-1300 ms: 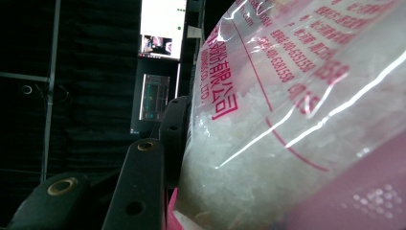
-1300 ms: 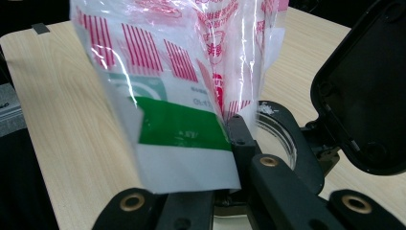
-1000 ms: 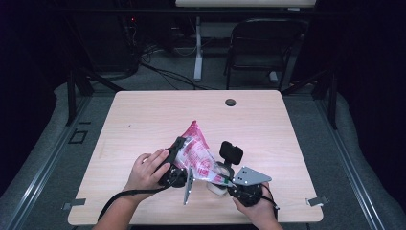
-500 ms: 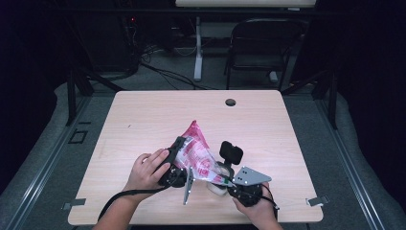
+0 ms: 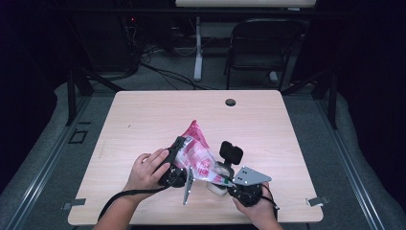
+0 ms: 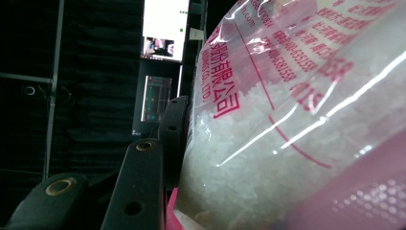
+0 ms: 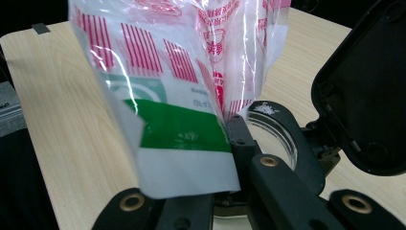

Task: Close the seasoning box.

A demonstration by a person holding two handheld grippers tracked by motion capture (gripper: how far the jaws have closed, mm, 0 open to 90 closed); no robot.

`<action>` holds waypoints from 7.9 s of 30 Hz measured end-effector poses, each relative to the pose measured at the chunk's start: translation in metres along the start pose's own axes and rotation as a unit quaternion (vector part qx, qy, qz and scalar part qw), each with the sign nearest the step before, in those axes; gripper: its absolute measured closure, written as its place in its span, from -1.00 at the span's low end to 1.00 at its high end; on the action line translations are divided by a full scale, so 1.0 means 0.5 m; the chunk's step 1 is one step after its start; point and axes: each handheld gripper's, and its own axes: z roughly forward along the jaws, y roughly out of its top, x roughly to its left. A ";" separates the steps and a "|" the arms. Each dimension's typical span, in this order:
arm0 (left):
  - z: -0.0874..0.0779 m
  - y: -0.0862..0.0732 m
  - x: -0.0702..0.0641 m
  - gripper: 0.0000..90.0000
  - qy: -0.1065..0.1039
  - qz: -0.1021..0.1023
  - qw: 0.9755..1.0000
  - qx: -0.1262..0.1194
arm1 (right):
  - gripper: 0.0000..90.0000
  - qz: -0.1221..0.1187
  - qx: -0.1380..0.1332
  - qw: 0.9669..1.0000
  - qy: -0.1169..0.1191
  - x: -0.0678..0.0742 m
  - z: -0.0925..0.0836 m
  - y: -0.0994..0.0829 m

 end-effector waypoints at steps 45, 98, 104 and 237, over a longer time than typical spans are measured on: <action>-0.003 0.001 0.004 0.38 0.004 -0.005 1.000 -0.004 | 0.99 0.001 -0.001 1.000 0.001 0.000 0.002 0.000; -0.005 0.008 0.009 0.37 0.009 -0.003 1.000 -0.013 | 0.99 0.004 0.001 1.000 -0.001 0.002 -0.002 -0.004; -0.004 0.009 0.008 0.36 0.008 -0.006 1.000 -0.017 | 0.99 0.004 0.006 1.000 -0.002 0.002 -0.001 -0.005; 0.022 -0.082 -0.062 0.48 -0.194 -0.267 0.943 0.043 | 0.97 0.014 -0.048 0.999 -0.011 -0.003 0.009 0.028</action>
